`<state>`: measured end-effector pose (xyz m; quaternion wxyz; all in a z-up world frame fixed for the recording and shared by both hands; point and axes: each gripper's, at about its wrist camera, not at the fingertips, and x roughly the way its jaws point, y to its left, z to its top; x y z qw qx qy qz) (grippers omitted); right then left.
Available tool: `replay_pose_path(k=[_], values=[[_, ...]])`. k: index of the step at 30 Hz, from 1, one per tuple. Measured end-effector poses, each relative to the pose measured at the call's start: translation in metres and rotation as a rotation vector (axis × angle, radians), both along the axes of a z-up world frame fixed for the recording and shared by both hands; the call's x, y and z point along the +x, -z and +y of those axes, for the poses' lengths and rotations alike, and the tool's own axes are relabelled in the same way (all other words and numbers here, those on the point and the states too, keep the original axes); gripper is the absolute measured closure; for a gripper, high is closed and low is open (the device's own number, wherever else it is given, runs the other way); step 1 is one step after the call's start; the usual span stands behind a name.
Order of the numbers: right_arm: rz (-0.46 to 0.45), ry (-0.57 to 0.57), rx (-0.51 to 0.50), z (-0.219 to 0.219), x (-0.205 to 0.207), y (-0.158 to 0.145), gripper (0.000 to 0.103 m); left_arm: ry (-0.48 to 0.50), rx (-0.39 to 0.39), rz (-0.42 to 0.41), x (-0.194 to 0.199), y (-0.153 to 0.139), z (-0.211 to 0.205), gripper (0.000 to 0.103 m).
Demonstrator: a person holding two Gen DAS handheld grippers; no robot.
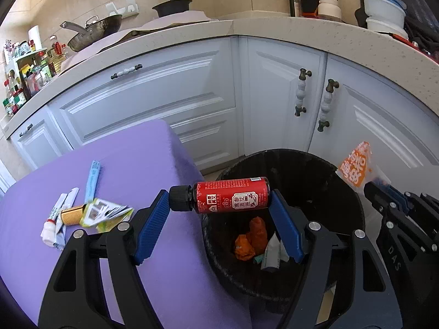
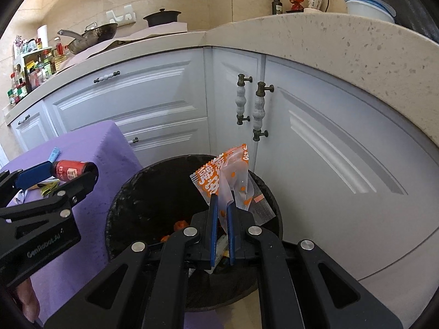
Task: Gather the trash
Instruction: 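Carry the red bottle and clear bag over the bin and open both grippers, then move both grippers back to the table toward the remaining trash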
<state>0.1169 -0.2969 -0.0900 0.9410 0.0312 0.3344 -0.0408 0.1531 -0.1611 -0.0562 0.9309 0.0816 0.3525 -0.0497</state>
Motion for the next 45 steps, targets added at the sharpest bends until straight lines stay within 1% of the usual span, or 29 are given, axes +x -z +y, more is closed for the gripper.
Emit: replay_pose_path(k=[4, 7, 9, 11, 12, 19, 25, 30, 34, 36, 40, 45], values=[[0.017, -0.005, 0.005, -0.005, 0.009, 0.007, 0.096, 0.004, 0.019, 0.007, 0.009, 0.006, -0.006, 0.031], [0.033, -0.001, 0.006, -0.006, 0.014, 0.012, 0.091, 0.001, 0.033, 0.011, 0.012, 0.01, -0.008, 0.03], [0.033, 0.008, 0.003, -0.007, 0.014, 0.013, 0.081, 0.0, 0.028, 0.023, 0.016, 0.012, -0.008, 0.028], [0.027, 0.019, 0.001, -0.008, 0.013, 0.012, 0.073, -0.004, 0.027, 0.028, 0.016, 0.014, -0.008, 0.022], [0.023, 0.023, -0.001, -0.009, 0.011, 0.011, 0.071, -0.004, 0.025, 0.028, 0.017, 0.014, -0.008, 0.022], [0.008, 0.043, -0.002, -0.013, 0.007, 0.004, 0.068, -0.003, 0.014, 0.025, 0.014, 0.01, -0.006, 0.022], [0.002, 0.042, -0.001, -0.01, 0.005, 0.0, 0.066, -0.022, -0.002, 0.013, 0.008, 0.002, 0.007, 0.022], [-0.006, 0.015, 0.01, 0.003, 0.003, -0.005, 0.063, -0.057, -0.009, -0.003, -0.004, -0.006, 0.033, 0.022], [-0.014, -0.028, 0.019, 0.023, 0.004, -0.01, 0.061, -0.101, -0.013, -0.006, -0.014, -0.011, 0.063, 0.022], [-0.021, -0.059, 0.023, 0.037, 0.004, -0.013, 0.056, -0.132, -0.008, -0.012, -0.021, -0.014, 0.083, 0.022], [-0.035, -0.121, 0.023, 0.066, 0.003, -0.02, 0.055, -0.2, -0.009, -0.016, -0.033, -0.019, 0.119, 0.021], [-0.044, -0.211, 0.026, 0.106, 0.005, -0.028, 0.05, -0.295, 0.001, -0.021, -0.047, -0.022, 0.167, 0.021]])
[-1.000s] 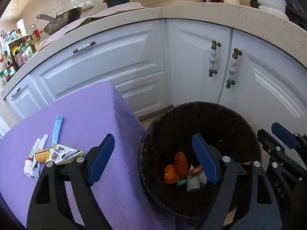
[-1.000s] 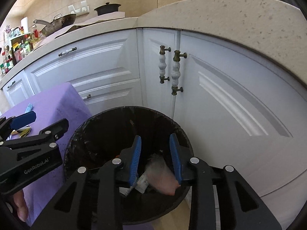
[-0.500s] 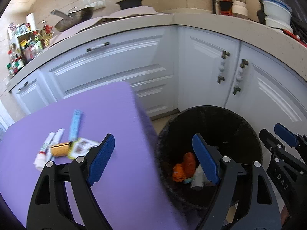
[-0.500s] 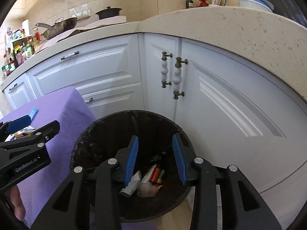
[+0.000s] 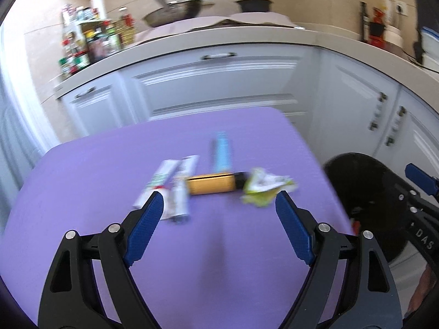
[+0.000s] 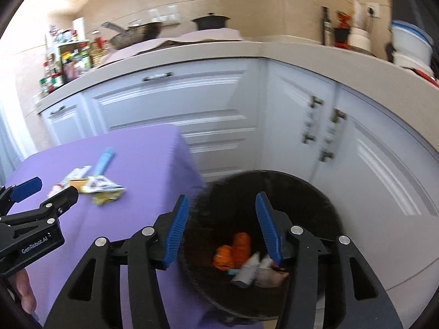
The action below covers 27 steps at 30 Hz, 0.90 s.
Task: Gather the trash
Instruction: 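Move both grippers back to the table toward the remaining trash, then grasp the green-and-white wrapper with the right gripper while the left grasps the small white bottle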
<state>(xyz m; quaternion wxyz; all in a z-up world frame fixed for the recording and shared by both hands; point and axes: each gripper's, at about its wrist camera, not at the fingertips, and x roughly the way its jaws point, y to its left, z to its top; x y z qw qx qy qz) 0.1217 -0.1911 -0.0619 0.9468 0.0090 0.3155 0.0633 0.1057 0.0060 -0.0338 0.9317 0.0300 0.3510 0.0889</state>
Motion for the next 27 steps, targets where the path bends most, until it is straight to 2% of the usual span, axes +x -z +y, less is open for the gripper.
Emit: replay_pose_path(k=[8, 14, 21, 27], values=[[0.007, -0.124, 0.001, 0.062, 0.005, -0.005, 0.035, -0.133, 0.003, 0.014, -0.015, 0.005, 0.065, 0.021], [0.038, -0.193, -0.014, 0.102, 0.016, 0.0, 0.03, -0.214, -0.005, 0.022, -0.025, 0.01, 0.104, 0.021], [0.1, -0.193, -0.062, 0.129, 0.037, 0.014, 0.026, -0.268, -0.029, 0.031, -0.028, 0.017, 0.136, 0.021], [0.169, -0.197, -0.116, 0.138, 0.05, 0.028, 0.026, -0.276, -0.048, 0.042, -0.03, 0.025, 0.145, 0.021]])
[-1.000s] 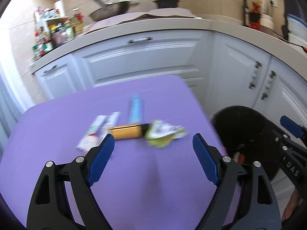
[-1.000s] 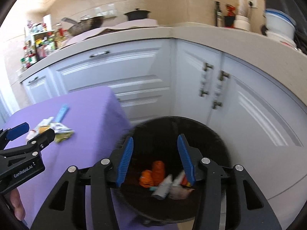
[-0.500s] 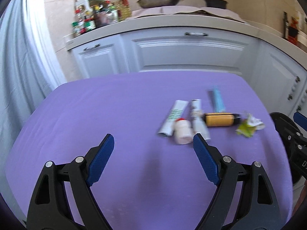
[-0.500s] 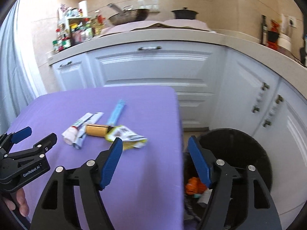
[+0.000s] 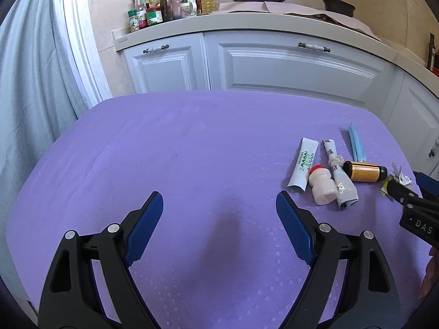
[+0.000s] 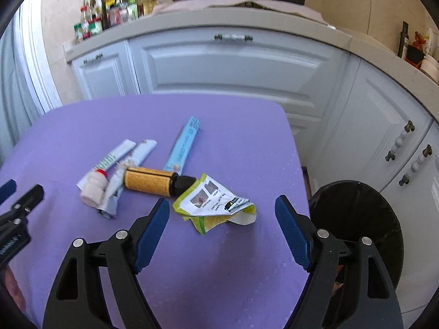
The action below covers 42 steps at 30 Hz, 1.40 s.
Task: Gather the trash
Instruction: 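Grasp the green-and-white wrapper with the right gripper while the left grasps the small white bottle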
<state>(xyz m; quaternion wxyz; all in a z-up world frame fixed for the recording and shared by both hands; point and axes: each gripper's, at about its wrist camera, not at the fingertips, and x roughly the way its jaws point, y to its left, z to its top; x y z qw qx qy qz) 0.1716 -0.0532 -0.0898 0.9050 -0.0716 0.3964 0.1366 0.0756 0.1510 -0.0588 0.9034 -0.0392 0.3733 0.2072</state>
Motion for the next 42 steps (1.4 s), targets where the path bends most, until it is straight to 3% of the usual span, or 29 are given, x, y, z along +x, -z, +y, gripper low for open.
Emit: replay_pose_path(k=[1, 3, 5, 11, 25, 28, 30, 33, 42], values=[[0.004, 0.0, -0.004, 0.0, 0.001, 0.001, 0.027, 0.001, -0.004, 0.0, 0.0, 0.001, 0.001, 0.021], [0.022, -0.005, -0.007, 0.0, 0.002, 0.004, 0.045, 0.003, -0.01, 0.0, 0.001, 0.002, 0.001, 0.021], [0.035, -0.008, -0.01, 0.001, 0.003, 0.007, 0.051, 0.01, -0.013, -0.001, 0.003, 0.003, 0.0, 0.021], [0.029, -0.027, -0.005, -0.001, -0.002, 0.004, 0.059, 0.035, -0.018, -0.001, 0.01, 0.004, -0.008, 0.021], [-0.037, 0.046, 0.016, -0.048, -0.014, -0.009, 0.062, 0.113, -0.013, 0.001, 0.033, 0.003, -0.045, 0.021], [-0.044, 0.062, 0.026, -0.058, -0.015, -0.01, 0.062, 0.127, -0.021, 0.01, 0.039, 0.005, -0.052, 0.027], [-0.045, 0.071, 0.036, -0.063, -0.014, -0.01, 0.062, 0.137, -0.022, 0.022, 0.043, 0.007, -0.056, 0.04], [-0.044, 0.078, 0.046, -0.071, -0.014, -0.008, 0.062, 0.147, -0.037, 0.046, 0.049, 0.011, -0.059, 0.049], [-0.045, 0.079, 0.065, -0.079, -0.012, -0.007, 0.062, 0.156, -0.058, 0.085, 0.057, 0.022, -0.064, 0.05]])
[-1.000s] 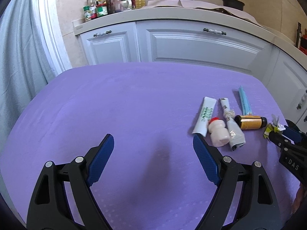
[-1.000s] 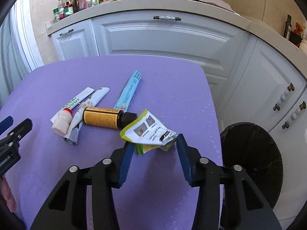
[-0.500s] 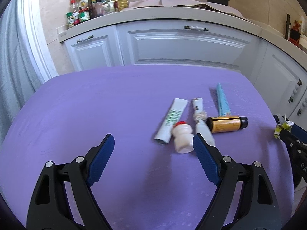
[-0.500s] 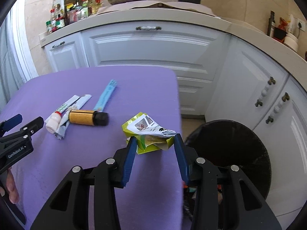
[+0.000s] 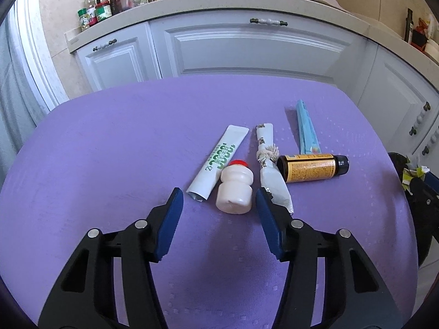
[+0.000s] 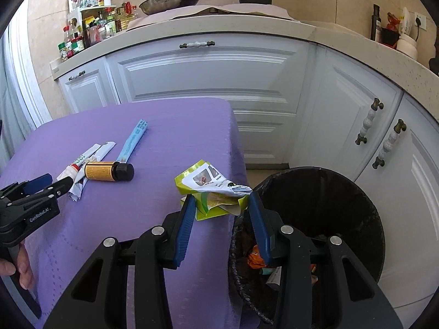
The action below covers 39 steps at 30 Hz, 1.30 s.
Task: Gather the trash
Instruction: 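Grasp the green-and-white wrapper with the right gripper while the left grasps the small white bottle, then carry the wrapper and white bottle over the bin and open both grippers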
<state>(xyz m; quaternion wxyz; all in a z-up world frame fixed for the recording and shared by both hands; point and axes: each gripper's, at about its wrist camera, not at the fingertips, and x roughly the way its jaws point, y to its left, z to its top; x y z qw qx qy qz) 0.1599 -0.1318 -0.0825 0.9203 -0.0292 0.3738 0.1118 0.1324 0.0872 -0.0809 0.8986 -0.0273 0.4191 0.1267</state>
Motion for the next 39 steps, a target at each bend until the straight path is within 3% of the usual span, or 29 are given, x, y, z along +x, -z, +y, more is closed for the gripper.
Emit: replay_pose_path(k=[1, 6, 7, 22, 39], values=[[0.0, -0.001, 0.001, -0.001, 0.0, 0.0, 0.062, 0.0, -0.003, 0.002, 0.0, 0.001, 0.0, 0.05], [-0.008, -0.003, 0.003, -0.002, -0.001, -0.002, 0.062, 0.013, -0.027, 0.016, 0.002, 0.003, 0.002, 0.075], [-0.009, -0.003, 0.004, -0.002, -0.002, -0.002, 0.062, 0.014, -0.033, 0.019, 0.002, 0.004, 0.002, 0.076], [-0.019, -0.002, 0.002, -0.003, -0.008, -0.006, 0.063, 0.017, -0.035, -0.035, -0.018, -0.006, 0.005, 0.076], [-0.064, 0.052, 0.005, -0.026, -0.029, -0.022, 0.064, 0.058, -0.038, -0.101, -0.044, -0.038, -0.01, 0.076]])
